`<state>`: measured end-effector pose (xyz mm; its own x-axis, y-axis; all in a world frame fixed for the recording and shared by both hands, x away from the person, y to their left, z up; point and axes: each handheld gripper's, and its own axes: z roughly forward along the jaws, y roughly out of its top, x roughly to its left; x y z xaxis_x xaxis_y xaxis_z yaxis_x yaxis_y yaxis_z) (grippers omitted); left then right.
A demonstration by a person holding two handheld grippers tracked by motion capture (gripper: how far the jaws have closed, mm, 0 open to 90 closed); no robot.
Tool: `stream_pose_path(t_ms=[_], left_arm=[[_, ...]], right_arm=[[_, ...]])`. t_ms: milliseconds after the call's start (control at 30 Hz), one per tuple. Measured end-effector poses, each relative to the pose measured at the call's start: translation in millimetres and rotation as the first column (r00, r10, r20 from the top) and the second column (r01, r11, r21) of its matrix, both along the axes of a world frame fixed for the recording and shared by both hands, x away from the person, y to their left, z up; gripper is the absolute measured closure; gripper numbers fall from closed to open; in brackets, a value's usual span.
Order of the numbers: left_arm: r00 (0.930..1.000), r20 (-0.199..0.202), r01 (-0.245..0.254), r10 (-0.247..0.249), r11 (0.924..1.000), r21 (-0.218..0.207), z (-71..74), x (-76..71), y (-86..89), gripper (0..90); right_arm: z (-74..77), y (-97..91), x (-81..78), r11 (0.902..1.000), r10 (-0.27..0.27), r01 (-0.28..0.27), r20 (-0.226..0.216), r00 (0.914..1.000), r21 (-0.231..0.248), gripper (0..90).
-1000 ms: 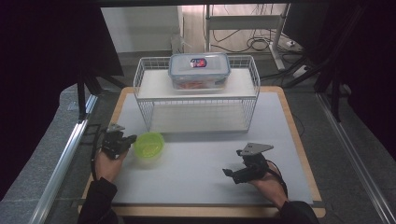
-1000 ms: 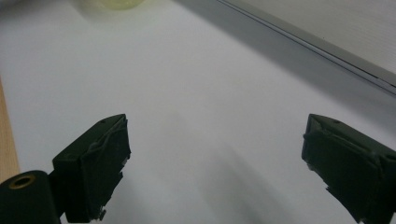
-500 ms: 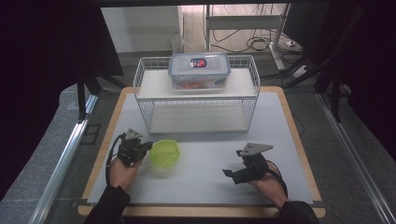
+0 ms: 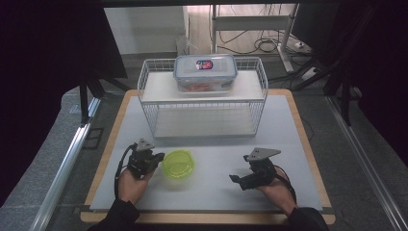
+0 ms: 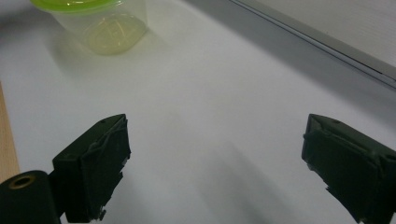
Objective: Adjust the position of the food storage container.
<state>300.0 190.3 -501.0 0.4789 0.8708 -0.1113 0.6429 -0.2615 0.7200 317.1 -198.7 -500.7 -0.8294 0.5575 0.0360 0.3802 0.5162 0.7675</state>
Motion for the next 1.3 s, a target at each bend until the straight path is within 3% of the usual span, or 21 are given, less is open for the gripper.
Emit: stream_pose_path(t_ms=[333, 667, 933, 1067, 1300], left_arm=[[0.9993, -0.002, 0.036, -0.036, 0.9993, 0.008, 0.8, -10.2, -13.4, 89.7], [0.9976, -0.003, 0.070, -0.070, 0.9975, -0.011, 2.1, -19.8, -27.2, 89.7], [0.9973, -0.008, 0.074, -0.074, 0.9973, -0.007, 0.2, -18.4, -23.0, 87.7], [0.9976, 0.016, 0.067, -0.067, 0.9977, 0.005, 2.6, -19.4, -19.2, 81.3], [0.9930, 0.093, 0.069, -0.072, 0.9969, 0.038, 4.6, -29.5, -7.2, 54.7]], right_arm=[[-0.1, -0.2, 0.1, 1.0000, -0.001, 0.001, -0.003, 1.0000, 0.001, 7.8], [-0.5, -0.3, 0.5, 1.0000, -0.004, 0.005, -0.006, 1.0000, 0.001, 7.8], [-0.3, -0.7, 0.4, 1.0000, -0.005, 0.005, -0.006, 1.0000, 0.003, 7.8], [-0.3, -1.0, 0.6, 1.0000, -0.007, 0.007, -0.009, 0.9999, 0.007, 7.8], [0.9, -1.3, 0.2, 0.9993, -0.020, 0.020, -0.010, 0.9998, 0.033, 7.7]])
